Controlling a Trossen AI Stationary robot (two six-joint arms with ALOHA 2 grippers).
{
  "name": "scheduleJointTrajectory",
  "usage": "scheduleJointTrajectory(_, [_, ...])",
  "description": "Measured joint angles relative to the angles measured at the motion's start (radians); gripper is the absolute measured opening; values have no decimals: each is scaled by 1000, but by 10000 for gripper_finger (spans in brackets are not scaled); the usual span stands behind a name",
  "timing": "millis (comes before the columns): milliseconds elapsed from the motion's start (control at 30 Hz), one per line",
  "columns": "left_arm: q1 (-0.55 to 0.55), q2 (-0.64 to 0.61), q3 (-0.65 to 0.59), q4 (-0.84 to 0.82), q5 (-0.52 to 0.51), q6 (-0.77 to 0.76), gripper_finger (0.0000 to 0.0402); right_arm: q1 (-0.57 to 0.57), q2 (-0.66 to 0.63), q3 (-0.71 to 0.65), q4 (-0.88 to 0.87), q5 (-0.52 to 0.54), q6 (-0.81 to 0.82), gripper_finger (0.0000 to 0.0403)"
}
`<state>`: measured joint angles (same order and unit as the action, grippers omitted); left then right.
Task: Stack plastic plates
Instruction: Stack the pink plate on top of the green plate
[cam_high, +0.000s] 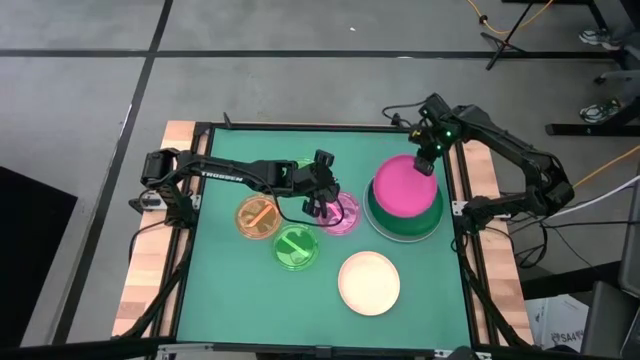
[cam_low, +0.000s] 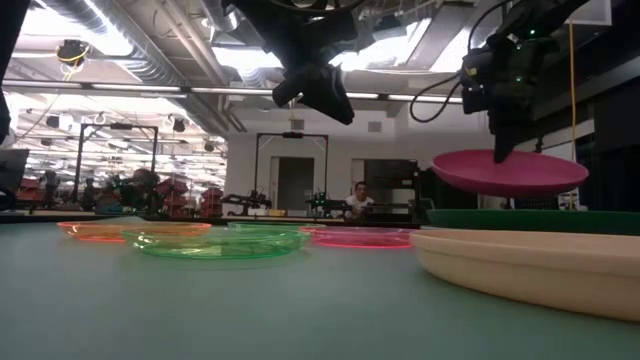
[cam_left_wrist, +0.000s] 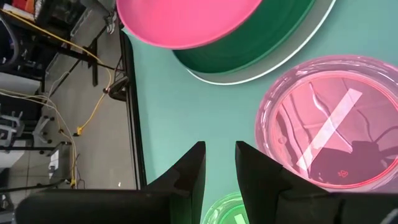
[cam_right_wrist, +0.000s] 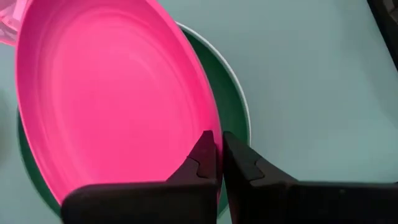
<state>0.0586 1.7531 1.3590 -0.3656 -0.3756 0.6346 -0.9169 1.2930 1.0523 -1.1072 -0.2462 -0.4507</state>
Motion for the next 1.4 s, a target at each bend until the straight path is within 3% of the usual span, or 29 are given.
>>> scheduleJointTrajectory(900, [0,1,0,0,0,-3,80,1,232,0,-58,-8,-4,0])
scheduleJointTrajectory(1400, [5,1,0,0,0,-4,80,1,295,0,-72,19,-2,0])
